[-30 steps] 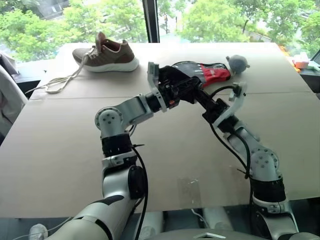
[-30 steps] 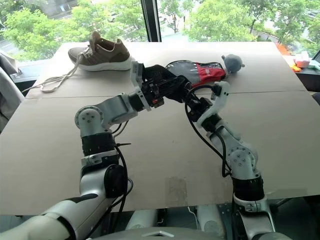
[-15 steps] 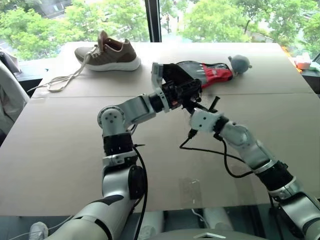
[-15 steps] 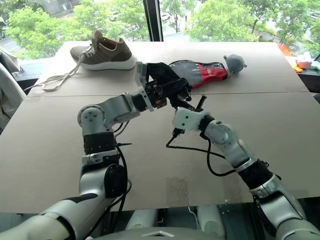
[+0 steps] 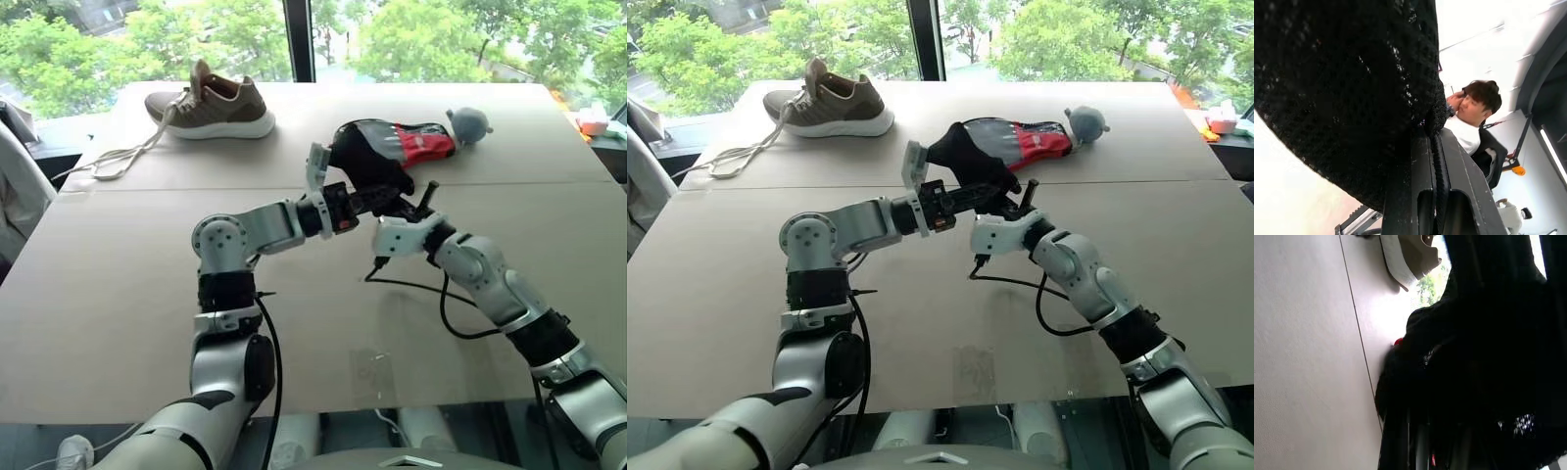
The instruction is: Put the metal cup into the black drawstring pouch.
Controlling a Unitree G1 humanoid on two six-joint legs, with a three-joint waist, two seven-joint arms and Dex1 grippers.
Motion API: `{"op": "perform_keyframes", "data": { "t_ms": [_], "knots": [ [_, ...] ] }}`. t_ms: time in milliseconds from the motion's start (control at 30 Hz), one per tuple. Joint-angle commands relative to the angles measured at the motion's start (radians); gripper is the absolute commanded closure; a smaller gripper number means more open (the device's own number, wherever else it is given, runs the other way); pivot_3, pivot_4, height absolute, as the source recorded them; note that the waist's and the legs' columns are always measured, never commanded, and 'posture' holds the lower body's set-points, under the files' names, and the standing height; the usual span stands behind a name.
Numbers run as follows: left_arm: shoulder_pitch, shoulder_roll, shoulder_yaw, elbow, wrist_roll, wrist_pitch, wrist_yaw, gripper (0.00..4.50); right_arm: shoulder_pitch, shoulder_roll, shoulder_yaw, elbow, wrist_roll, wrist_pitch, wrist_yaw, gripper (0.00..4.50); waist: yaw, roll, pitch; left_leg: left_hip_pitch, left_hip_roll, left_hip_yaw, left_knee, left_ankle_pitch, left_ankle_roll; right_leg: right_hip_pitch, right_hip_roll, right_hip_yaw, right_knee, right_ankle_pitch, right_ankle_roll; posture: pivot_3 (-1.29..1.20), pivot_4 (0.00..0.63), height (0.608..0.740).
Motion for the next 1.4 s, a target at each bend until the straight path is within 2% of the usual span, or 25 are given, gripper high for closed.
{"op": "perform_keyframes", "data": {
  "t_ms": [33, 167, 200, 267, 367, 433, 600, 800, 1000, 1167, 1267, 1400],
  "knots": [
    [0.007, -0.008, -0.035, -0.049, -0.001, 0.013, -0.029, 4.5, -0.027, 0.005, -0.027, -0.026, 0.001, -0.055, 0.002, 4.45, 0.001, 0.0, 0.0, 0.0, 0.0, 0.0, 0.0, 0.0, 0.0, 0.0, 0.0, 0.0, 0.0, 0.0, 0.0, 0.0, 0.15, 0.74],
    [0.01, -0.02, -0.025, -0.058, -0.007, -0.006, -0.031, 4.5, -0.002, 0.027, -0.034, -0.023, 0.053, -0.021, 0.078, 4.45, 0.0, 0.0, 0.0, 0.001, 0.0, 0.0, 0.0, 0.0, 0.0, 0.001, 0.0, 0.0, 0.0, 0.0, 0.0, 0.0, 0.15, 0.74],
    [0.009, -0.023, -0.011, -0.053, -0.01, -0.017, -0.023, 4.5, 0.007, 0.03, -0.04, -0.034, 0.066, 0.001, 0.103, 4.18, 0.0, 0.0, 0.0, 0.001, 0.0, -0.001, 0.0, 0.0, 0.0, 0.001, 0.0, 0.0, 0.0, 0.0, 0.0, 0.0, 0.15, 0.74],
    [0.002, -0.027, 0.023, -0.042, -0.021, -0.049, -0.015, 4.5, 0.027, 0.039, -0.057, -0.053, 0.106, 0.032, 0.144, 3.52, 0.001, 0.0, 0.0, 0.001, 0.0, -0.001, 0.0, 0.0, 0.0, 0.001, 0.0, 0.0, 0.0, 0.0, 0.0, 0.0, 0.15, 0.74],
    [-0.008, -0.018, 0.055, -0.037, -0.028, -0.083, -0.02, 4.5, 0.063, 0.044, -0.089, -0.092, 0.168, 0.065, 0.19, 2.12, 0.001, 0.0, 0.0, 0.001, 0.0, -0.001, 0.0, 0.0, 0.0, 0.001, 0.0, 0.0, 0.0, 0.0, 0.0, 0.0, 0.15, 0.74],
    [0.0, 0.021, 0.029, -0.057, 0.022, -0.098, -0.068, 4.5, 0.093, 0.045, -0.129, -0.133, 0.225, 0.086, 0.211, 1.24, 0.001, 0.0, 0.0, 0.001, 0.0, -0.002, 0.0, 0.0, 0.0, 0.001, 0.0, -0.001, 0.0, 0.0, 0.0, 0.0, 0.15, 0.74],
    [0.038, 0.1, -0.059, -0.055, 0.162, -0.162, -0.178, 4.5, 0.193, 0.045, -0.225, -0.223, 0.413, 0.132, 0.284, 1.24, 0.001, 0.0, 0.0, 0.001, 0.0, -0.002, 0.0, 0.0, 0.0, 0.002, 0.0, -0.001, 0.0, 0.0, 0.0, 0.0, 0.15, 0.74],
    [0.069, 0.104, -0.136, -0.071, 0.264, -0.215, -0.266, 4.5, 0.263, 0.074, -0.28, -0.375, 0.605, 0.334, 0.358, 1.24, 0.007, 0.0, 0.0, 0.001, 0.0, -0.002, 0.0, -0.002, 0.004, 0.002, 0.0, -0.002, 0.001, 0.0, 0.0, 0.0, 0.15, 0.74],
    [0.079, 0.093, -0.092, -0.068, 0.264, -0.218, -0.269, 4.5, 0.289, 0.086, -0.383, -0.467, 0.756, 0.504, 0.344, 1.24, 0.015, 0.0, 0.0, 0.002, 0.001, -0.003, 0.001, -0.002, 0.004, 0.003, 0.0, -0.003, 0.001, 0.0, 0.0, 0.0, 0.15, 0.74],
    [0.09, 0.14, -0.096, -0.132, 0.276, -0.205, -0.286, 4.5, 0.351, -0.01, -0.505, -0.512, 0.939, 0.629, 0.452, 1.24, 0.021, 0.0, 0.0, 0.0, 0.0, -0.004, 0.001, -0.003, 0.005, 0.003, 0.0, -0.004, 0.001, 0.0, 0.0, 0.0, 0.15, 0.74],
    [0.114, 0.171, -0.094, -0.184, 0.267, -0.178, -0.288, 4.5, 0.371, -0.034, -0.52, -0.462, 0.907, 0.617, 0.431, 1.24, 0.018, 0.0, 0.0, 0.001, 0.0, -0.004, 0.001, -0.003, 0.005, 0.003, 0.0, -0.004, 0.001, 0.0, 0.0, 0.0, 0.15, 0.74],
    [0.114, 0.163, -0.071, -0.163, 0.274, -0.168, -0.259, 4.5, 0.389, -0.105, -0.342, -0.366, 0.678, 0.425, 0.458, 1.24, 0.018, 0.0, 0.0, 0.001, 0.0, -0.003, 0.001, -0.003, 0.005, 0.003, 0.0, -0.004, 0.001, 0.0, 0.0, 0.0, 0.15, 0.74]
  ]
}}
